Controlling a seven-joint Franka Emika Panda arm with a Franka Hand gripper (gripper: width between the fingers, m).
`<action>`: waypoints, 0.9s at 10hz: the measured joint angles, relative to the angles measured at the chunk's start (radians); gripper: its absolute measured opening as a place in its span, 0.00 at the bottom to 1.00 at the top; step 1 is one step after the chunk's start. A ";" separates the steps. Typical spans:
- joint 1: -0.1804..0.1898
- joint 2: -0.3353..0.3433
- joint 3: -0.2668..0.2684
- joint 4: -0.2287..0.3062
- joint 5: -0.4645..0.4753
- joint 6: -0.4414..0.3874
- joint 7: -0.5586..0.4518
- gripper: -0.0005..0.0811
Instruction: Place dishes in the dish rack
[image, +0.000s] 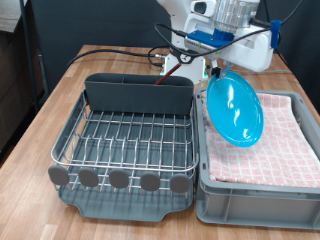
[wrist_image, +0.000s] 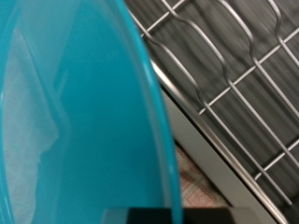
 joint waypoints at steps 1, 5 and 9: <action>0.001 0.002 0.000 0.000 0.001 0.000 -0.003 0.03; -0.045 -0.044 -0.011 0.000 -0.231 -0.099 -0.078 0.03; -0.098 -0.109 -0.072 0.004 -0.336 -0.207 -0.363 0.03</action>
